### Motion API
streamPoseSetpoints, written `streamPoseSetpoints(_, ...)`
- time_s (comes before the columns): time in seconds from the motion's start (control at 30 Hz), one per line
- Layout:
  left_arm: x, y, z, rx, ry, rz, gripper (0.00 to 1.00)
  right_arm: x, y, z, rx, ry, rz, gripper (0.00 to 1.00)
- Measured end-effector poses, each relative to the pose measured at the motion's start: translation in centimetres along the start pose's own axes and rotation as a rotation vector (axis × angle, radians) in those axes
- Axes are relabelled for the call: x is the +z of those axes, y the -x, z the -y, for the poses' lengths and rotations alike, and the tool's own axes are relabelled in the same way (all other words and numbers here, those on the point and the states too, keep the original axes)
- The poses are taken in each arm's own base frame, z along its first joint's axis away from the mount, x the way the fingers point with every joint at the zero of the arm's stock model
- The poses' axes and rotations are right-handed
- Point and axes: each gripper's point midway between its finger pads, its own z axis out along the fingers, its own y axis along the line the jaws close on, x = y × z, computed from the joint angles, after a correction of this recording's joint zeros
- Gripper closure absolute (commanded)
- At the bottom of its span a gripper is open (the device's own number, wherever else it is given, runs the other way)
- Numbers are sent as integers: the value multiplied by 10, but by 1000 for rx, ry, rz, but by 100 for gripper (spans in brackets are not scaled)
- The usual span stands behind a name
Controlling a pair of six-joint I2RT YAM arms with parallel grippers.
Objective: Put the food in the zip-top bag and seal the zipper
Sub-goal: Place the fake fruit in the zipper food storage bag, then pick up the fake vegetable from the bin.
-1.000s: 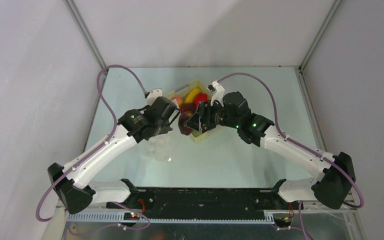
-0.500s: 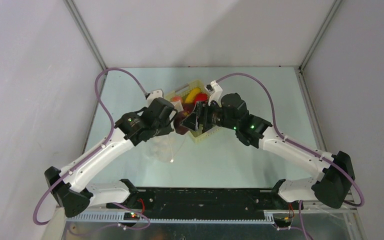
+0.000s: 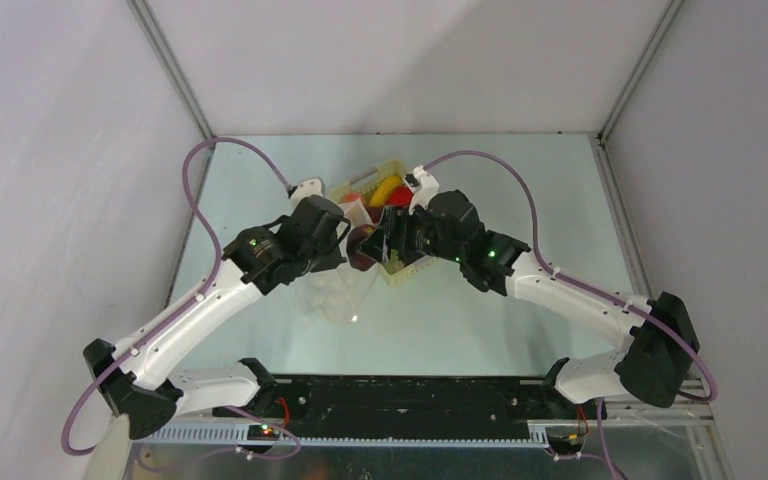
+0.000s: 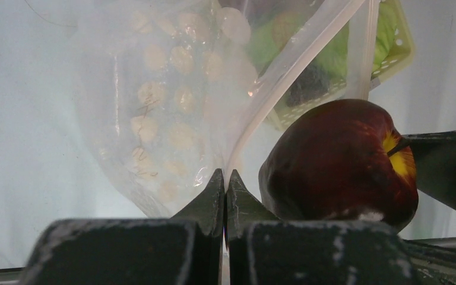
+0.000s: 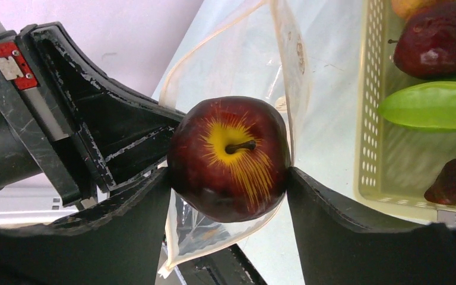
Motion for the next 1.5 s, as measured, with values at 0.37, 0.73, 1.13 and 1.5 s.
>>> streamPoseSetpoints(0.37,2,-3,-2,1,2,-3,100,0,0,3,9,-22,6,1)
streamPoseSetpoints(0.73,0,-2,-2,-7,1,2,100,-19,12,1,-12,-42,46,1)
streamPoseSetpoints(1.13,1,3,-7,-7,26,29,100,-53,46,108,69,-372,123,0)
streamPoseSetpoints(1.5,5,2,-12,5,64,28,100,-41,23,181,48,-673,87,1)
